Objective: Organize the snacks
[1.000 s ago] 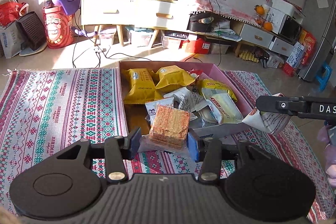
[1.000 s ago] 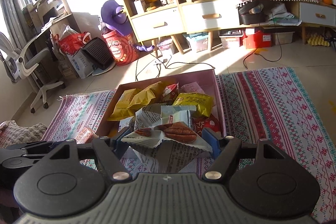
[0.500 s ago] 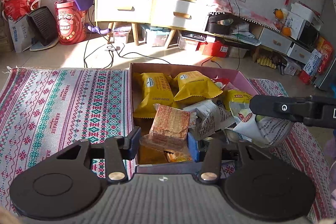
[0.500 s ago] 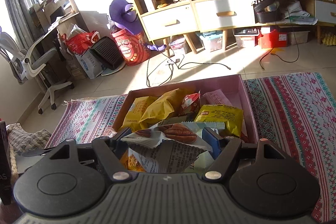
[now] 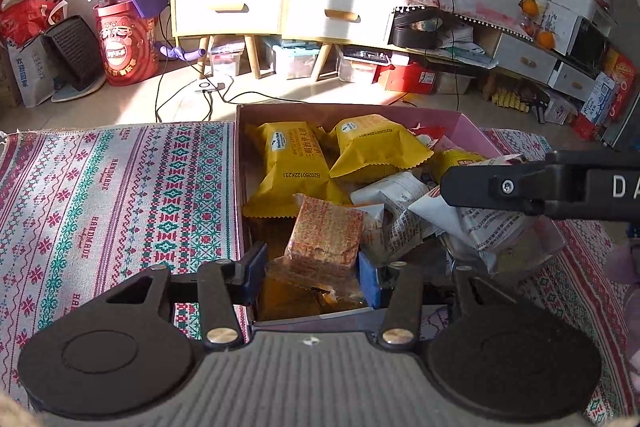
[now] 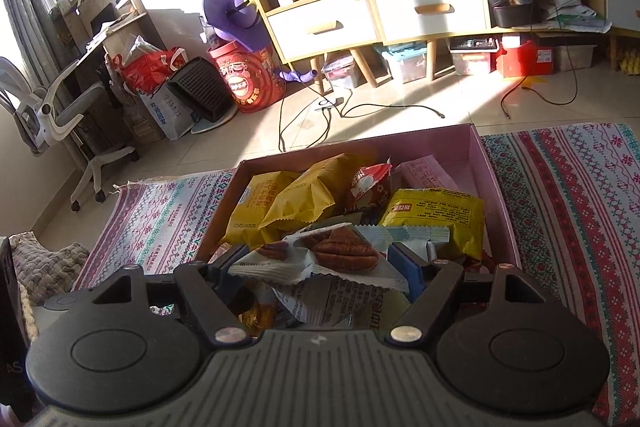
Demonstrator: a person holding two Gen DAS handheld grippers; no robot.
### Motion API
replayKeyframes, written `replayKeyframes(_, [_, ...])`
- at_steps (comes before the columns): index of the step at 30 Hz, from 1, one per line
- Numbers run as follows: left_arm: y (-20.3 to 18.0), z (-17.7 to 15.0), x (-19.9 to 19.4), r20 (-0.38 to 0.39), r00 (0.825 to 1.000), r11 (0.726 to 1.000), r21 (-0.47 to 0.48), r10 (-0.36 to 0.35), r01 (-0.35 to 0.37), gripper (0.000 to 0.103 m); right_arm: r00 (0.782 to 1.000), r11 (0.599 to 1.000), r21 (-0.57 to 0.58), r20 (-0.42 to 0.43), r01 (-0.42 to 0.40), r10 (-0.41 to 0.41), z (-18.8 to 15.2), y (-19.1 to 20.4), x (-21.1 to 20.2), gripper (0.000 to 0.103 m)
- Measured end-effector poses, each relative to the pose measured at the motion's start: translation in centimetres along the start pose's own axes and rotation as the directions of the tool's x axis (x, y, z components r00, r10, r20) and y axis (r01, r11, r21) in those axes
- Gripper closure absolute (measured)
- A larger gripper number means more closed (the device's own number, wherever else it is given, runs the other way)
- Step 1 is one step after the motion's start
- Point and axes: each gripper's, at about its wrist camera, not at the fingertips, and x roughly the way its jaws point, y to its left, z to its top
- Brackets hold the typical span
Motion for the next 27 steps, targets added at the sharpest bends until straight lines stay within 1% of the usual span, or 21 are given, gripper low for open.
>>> replayKeyframes(3, [0.0, 0.2, -0.2, 0.0, 1.0, 1.0, 0.004, -0.01, 0.01, 0.043, 1.0, 1.0, 0.004, 0.001, -0.01, 0.01, 0.1, -0.1, -0.2, 0.025])
replayKeyframes(5, [-0.2, 0.3, -0.5, 0.006, 1.0, 1.0, 0.01, -0.015, 0.015, 0.035, 1.0, 1.0, 0.011, 0.005, -0.014, 0.014, 0.2, -0.2, -0.3, 0.02])
replayKeyframes(11, [-0.5, 0.4, -1.3, 0.017, 1.0, 0.999, 0.039, -0.019, 0.018, 0.022, 1.0, 1.0, 0.013, 0.01, -0.021, 0.021, 0.3, -0.3, -1.0, 0.016])
replayKeyframes(15, [-0.3, 0.3, -1.8, 0.016, 0.999, 0.999, 0.041, -0.035, 0.034, 0.019, 1.0, 1.0, -0.011, 0.009, -0.018, 0.018, 0.2, -0.3, -1.5, 0.014])
replayKeyframes(20, [-0.4, 0.0, -2.8, 0.024, 0.999, 0.998, 0.051, -0.045, 0.044, 0.012, 1.0, 0.999, -0.048, 0.012, -0.013, 0.014, 0.0, 0.0, -2.2, 0.012])
replayKeyframes(24, [-0.4, -0.8, -3.7, 0.029, 0.998, 0.997, 0.062, -0.05, 0.048, 0.009, 1.0, 0.997, -0.074, 0.013, -0.005, 0.006, -0.3, 0.1, -2.8, 0.01])
replayKeyframes(27, [-0.1, -1.5, -4.0, 0.017, 0.999, 0.997, 0.059, -0.041, 0.04, 0.006, 1.0, 0.996, -0.094, 0.008, 0.006, -0.005, -0.8, -0.1, -3.3, 0.008])
